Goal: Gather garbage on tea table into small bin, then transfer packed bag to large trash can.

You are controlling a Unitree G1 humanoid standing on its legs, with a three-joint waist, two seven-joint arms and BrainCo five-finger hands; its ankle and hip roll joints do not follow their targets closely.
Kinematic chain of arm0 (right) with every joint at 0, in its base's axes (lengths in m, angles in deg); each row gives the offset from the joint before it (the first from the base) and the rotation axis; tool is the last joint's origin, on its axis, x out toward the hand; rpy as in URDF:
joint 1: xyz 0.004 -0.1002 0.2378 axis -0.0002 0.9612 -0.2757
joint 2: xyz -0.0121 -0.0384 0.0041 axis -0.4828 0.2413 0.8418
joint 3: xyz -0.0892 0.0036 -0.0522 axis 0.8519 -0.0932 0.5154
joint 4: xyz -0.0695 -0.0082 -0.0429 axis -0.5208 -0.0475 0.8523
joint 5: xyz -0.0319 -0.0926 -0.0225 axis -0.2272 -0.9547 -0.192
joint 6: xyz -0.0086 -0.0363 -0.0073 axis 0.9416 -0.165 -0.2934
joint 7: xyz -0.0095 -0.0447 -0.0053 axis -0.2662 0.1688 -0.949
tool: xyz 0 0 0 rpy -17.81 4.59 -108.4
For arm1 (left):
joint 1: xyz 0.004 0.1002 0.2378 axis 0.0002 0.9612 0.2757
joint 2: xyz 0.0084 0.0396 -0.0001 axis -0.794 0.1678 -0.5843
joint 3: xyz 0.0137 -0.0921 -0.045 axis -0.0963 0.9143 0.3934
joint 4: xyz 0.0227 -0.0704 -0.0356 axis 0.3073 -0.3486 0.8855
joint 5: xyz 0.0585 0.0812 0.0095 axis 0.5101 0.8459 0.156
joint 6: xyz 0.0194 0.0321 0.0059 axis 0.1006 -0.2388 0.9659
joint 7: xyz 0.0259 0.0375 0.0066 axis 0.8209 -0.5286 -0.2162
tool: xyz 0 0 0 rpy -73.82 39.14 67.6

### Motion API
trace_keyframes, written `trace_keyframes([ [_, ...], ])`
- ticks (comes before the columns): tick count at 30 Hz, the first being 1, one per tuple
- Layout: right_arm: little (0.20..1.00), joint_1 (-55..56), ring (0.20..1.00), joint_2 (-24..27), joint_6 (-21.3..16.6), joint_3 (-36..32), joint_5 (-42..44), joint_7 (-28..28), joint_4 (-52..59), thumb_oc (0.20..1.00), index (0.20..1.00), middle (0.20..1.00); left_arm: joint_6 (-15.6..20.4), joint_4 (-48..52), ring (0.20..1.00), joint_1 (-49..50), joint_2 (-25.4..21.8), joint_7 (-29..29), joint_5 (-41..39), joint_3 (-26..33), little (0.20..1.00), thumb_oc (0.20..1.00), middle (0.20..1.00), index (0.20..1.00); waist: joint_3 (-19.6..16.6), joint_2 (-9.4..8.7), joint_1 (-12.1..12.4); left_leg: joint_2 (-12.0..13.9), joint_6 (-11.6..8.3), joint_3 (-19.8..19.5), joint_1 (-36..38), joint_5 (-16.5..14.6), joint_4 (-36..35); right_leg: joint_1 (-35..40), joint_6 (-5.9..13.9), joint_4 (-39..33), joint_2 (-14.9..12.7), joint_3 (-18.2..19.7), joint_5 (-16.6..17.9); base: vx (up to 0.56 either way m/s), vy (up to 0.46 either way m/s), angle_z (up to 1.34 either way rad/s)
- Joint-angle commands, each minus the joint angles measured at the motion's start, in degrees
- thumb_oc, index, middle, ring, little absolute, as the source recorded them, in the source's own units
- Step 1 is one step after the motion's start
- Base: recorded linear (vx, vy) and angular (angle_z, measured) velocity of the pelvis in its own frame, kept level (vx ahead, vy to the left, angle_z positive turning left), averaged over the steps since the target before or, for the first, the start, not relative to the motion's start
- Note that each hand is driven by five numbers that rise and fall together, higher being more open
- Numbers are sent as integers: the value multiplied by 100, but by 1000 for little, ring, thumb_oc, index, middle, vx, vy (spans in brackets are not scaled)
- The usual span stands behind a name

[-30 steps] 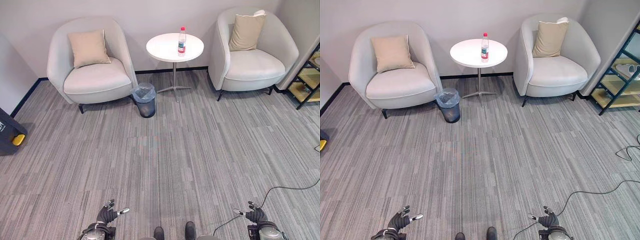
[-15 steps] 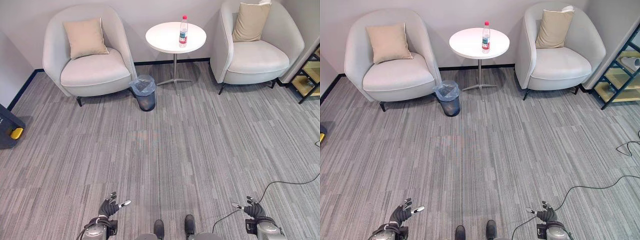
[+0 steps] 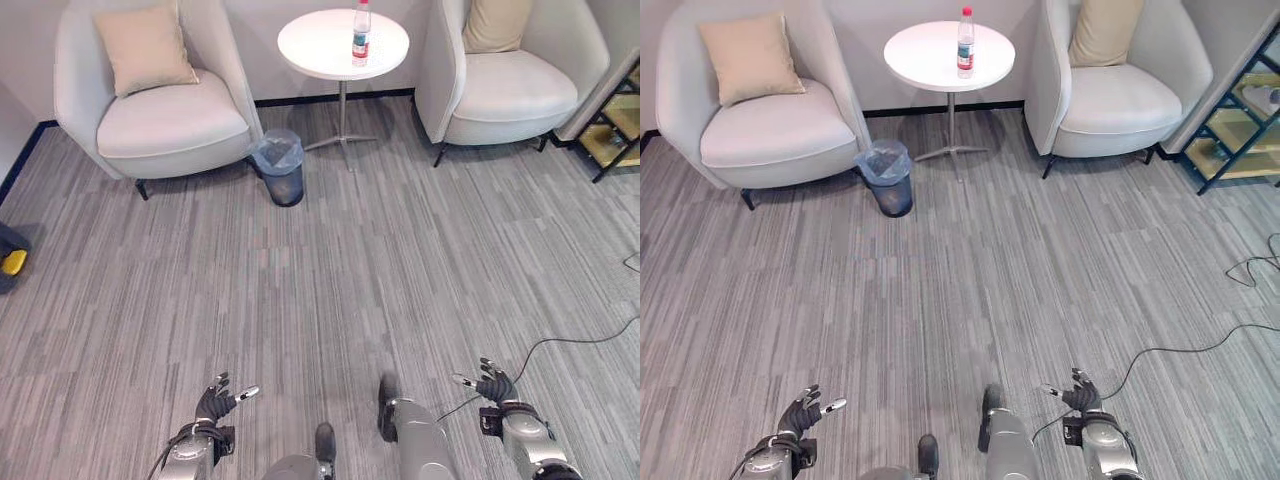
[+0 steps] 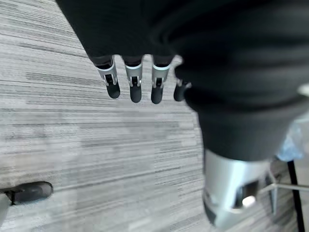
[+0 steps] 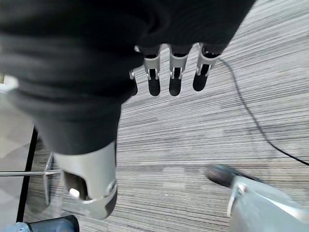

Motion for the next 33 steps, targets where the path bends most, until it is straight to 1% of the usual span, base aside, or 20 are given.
trace_keyframes([
  [1, 1000, -62, 1000, 198, -216, 62, -53, 91, 166, 1000, 1000, 1000, 206, -7, 1000, -130, -83, -115, 97, 68, 1000, 1000, 1000, 1000, -126, 70, -132, 222, -495, -746, 459, -1050, 488, 709, 333, -865, 75, -204, 609, 495, -248, 9],
  [4, 1000, -12, 1000, 215, -197, 53, -85, 80, 212, 1000, 1000, 1000, 192, -6, 1000, -117, -75, -93, 134, 47, 1000, 1000, 1000, 1000, -135, 94, -155, 271, -528, -787, 559, -1088, 462, 704, 336, -847, 68, -260, 635, 256, -152, 30],
  [5, 1000, 127, 1000, 209, -250, 61, -121, 19, 276, 1000, 1000, 1000, 219, 9, 1000, -62, -47, -60, 205, -1, 1000, 1000, 1000, 1000, -223, 117, -191, 387, -650, -895, 671, -1034, 584, 800, 249, -776, 62, -212, 682, 480, -372, 24],
  [7, 1000, 98, 1000, 259, -336, 64, -124, 38, 284, 1000, 1000, 1000, 209, 49, 1000, -13, -2, -43, 179, -60, 1000, 1000, 1000, 1000, -254, 275, -210, 717, -989, -812, 319, -203, 1610, 1022, 9, -638, 235, -269, 534, 465, -409, 34],
  [9, 1000, 76, 1000, 302, -349, 99, -88, 24, 369, 1000, 1000, 1000, 183, 138, 1000, 1, 14, 20, 169, -121, 1000, 1000, 1000, 1000, -192, 245, -200, 841, -1044, -618, -200, 325, 2604, 1284, -176, -710, 267, -290, 370, 277, -298, 14],
  [10, 1000, 2, 1000, 353, -314, 109, -52, 65, 269, 1000, 1000, 1000, 159, 78, 1000, -63, 23, 37, 126, -149, 1000, 1000, 1000, 1000, -123, 193, -135, 1058, -1049, -289, -555, 611, 3253, 1572, -325, -797, 323, -318, 148, 343, -318, -30],
  [11, 1000, -51, 1000, 376, -294, 142, -51, 79, 213, 1000, 1000, 1000, 160, 45, 1000, -133, 51, 29, 95, -187, 1000, 1000, 1000, 1000, -73, 158, -88, 1090, -996, -138, -764, 534, 3418, 1698, -351, -841, 326, -302, 78, 377, -288, -25],
  [13, 1000, -90, 1000, 378, -264, 159, -30, 115, 184, 1000, 1000, 1000, 158, 6, 1000, -227, 77, 4, 86, -255, 1000, 1000, 1000, 1000, -1, 75, -1, 975, -886, 67, -1254, 201, 3389, 1964, -360, -942, 336, -258, -36, 300, -128, 2],
  [16, 1000, -1, 1000, 369, -276, 156, 11, 127, 198, 1000, 1000, 1000, 132, 33, 1000, -259, 92, 7, 160, -349, 1000, 1000, 1000, 1000, 17, 34, 110, 768, -770, 272, -1789, -38, 2384, 2382, -315, -1034, 395, -211, -301, 371, -55, 3],
  [19, 1000, 39, 1000, 310, -253, 181, -19, 165, 173, 1000, 1000, 1000, 97, 138, 1000, -235, 86, 15, 222, -375, 1000, 1000, 1000, 1000, -35, 146, 279, 578, -834, 211, -2030, 673, 964, 2755, -307, -1045, 664, -126, -506, 429, -11, -13],
  [21, 1000, 18, 1000, 232, -237, 200, -32, 196, 58, 1000, 1000, 1000, 88, 98, 1000, -239, 99, 0, 229, -382, 1000, 1000, 1000, 1000, -57, 144, 375, 505, -887, 309, -2244, 866, 441, 3071, -301, -1055, 776, -18, -677, 453, 12, -23],
  [23, 1000, 52, 1000, 177, -205, 202, -73, 206, 50, 1000, 1000, 1000, 82, 57, 1000, -180, 88, -13, 248, -333, 1000, 1000, 1000, 1000, -121, 138, 458, 546, -890, 457, -2320, 981, 440, 3296, -291, -1013, 823, 118, -791, 479, 71, -39],
  [24, 1000, 80, 1000, 147, -192, 206, -110, 176, 59, 1000, 1000, 1000, 65, 20, 1000, -128, 92, 8, 290, -308, 1000, 1000, 1000, 1000, -189, 140, 477, 580, -829, 480, -2207, 1001, 377, 3382, -278, -1002, 835, 166, -837, 679, 156, -38],
  [25, 1000, 117, 1000, 78, -200, 236, -179, 147, 47, 1000, 1000, 1000, 62, -10, 1000, -22, 89, -1, 326, -255, 1000, 1000, 1000, 1000, -295, 57, 538, 497, -718, 375, -2234, 970, 674, 3541, -207, -899, 722, 226, -887, 688, 172, -31],
  [27, 1000, 111, 1000, -40, -183, 254, -194, 96, -1, 1000, 1000, 1000, 33, -34, 1000, -1, 70, 19, 337, -258, 1000, 1000, 1000, 1000, -377, -76, 573, 445, -613, 444, -2105, 777, 823, 3532, -65, -556, 548, 259, -847, 519, 146, -27],
  [28, 1000, 70, 1000, -81, -191, 288, -208, 90, -47, 1000, 1000, 1000, 32, -62, 1000, -3, 49, 17, 328, -235, 1000, 1000, 1000, 1000, -399, -121, 598, 419, -529, 485, -2011, 652, 841, 3394, 39, -163, 465, 254, -701, 295, 122, -27],
  [29, 1000, 42, 1000, -93, -189, 314, -228, 61, -49, 1000, 1000, 1000, 35, -61, 1000, -12, 25, 27, 322, -221, 1000, 1000, 1000, 1000, -397, -134, 591, 400, -474, 497, -1947, 583, 829, 3237, 135, 197, 406, 248, -529, 377, 149, -29],
  [30, 1000, -21, 1000, -141, -204, 363, -224, 17, 14, 1000, 1000, 1000, 49, -12, 1000, -42, -50, 11, 295, -212, 1000, 1000, 1000, 1000, -397, -151, 574, 367, -370, 512, -1740, 393, 803, 2843, 319, 758, 297, 240, -140, 262, 100, -6],
  [32, 1000, -52, 1000, -144, -200, 404, -228, 1, -9, 1000, 1000, 1000, 48, -23, 1000, -62, -70, -4, 285, -201, 1000, 1000, 1000, 1000, -384, -125, 557, 360, -326, 473, -1564, 287, 768, 2620, 335, 897, 216, 166, -44, 290, 70, 24],
  [33, 1000, -89, 1000, -132, -174, 434, -254, -29, -35, 1000, 1000, 1000, 49, -13, 1000, -40, -82, -12, 256, -161, 1000, 1000, 1000, 1000, -397, -48, 531, 393, -317, 397, -1291, 154, 653, 2330, 239, 695, 128, -122, -144, 294, 50, 24],
])
